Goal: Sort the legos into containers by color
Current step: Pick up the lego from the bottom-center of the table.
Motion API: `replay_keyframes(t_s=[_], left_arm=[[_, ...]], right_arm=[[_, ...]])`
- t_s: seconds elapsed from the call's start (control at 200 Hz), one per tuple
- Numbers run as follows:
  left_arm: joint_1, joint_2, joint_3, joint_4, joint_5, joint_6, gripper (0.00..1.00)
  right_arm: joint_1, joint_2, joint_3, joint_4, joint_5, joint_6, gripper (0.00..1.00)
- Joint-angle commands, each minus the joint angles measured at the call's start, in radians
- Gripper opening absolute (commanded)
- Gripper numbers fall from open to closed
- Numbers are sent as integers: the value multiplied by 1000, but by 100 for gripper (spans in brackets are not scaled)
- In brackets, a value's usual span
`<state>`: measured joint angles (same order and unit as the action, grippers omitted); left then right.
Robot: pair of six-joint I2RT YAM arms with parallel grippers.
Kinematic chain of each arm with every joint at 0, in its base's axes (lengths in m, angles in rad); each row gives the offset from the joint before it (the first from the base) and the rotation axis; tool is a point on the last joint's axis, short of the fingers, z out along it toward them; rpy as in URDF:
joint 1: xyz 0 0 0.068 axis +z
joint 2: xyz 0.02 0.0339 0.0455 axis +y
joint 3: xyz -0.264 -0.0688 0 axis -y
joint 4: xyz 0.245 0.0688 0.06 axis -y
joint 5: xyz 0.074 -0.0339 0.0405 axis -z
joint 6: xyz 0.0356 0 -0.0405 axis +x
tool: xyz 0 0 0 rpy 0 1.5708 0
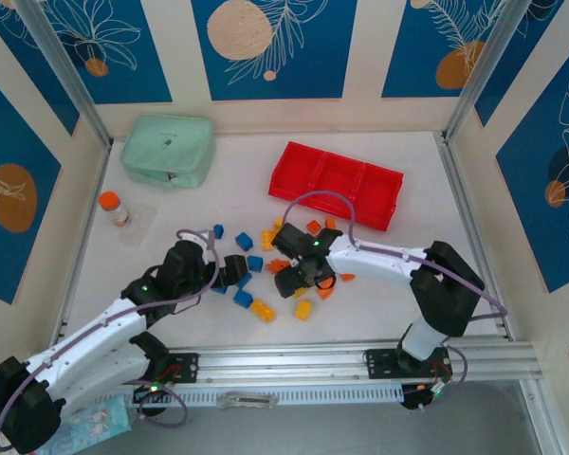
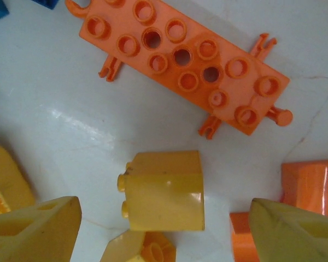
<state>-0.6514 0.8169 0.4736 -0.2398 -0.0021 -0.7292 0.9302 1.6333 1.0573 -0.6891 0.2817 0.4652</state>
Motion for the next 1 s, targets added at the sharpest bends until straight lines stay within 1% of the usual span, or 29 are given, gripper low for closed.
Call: replay_keyframes(t_s=[0.0,0.13,0.395,0.525,0.795,0.995], left_arm=[[-8,-21,28,-50,-32,-8,99],[-7,-27,34,-65,-45,-4,99],[-7,-16,43,-71,-45,5,99],[-7,-16,42,-74,-49,8,99],[-7,-7,42,-70,-42,1,99],[-7,-13,49,-85,-45,1,99]], right_arm=[[7,46,34,-10,15,-29,78],[10,97,65,-18,24,-30,73],[17,122,69,-25,50,-18,61],[25,126,61,-35,51,-16,59],[36,138,66,-40,65,-13,48],[39,104,82,-55,71,-14,42]])
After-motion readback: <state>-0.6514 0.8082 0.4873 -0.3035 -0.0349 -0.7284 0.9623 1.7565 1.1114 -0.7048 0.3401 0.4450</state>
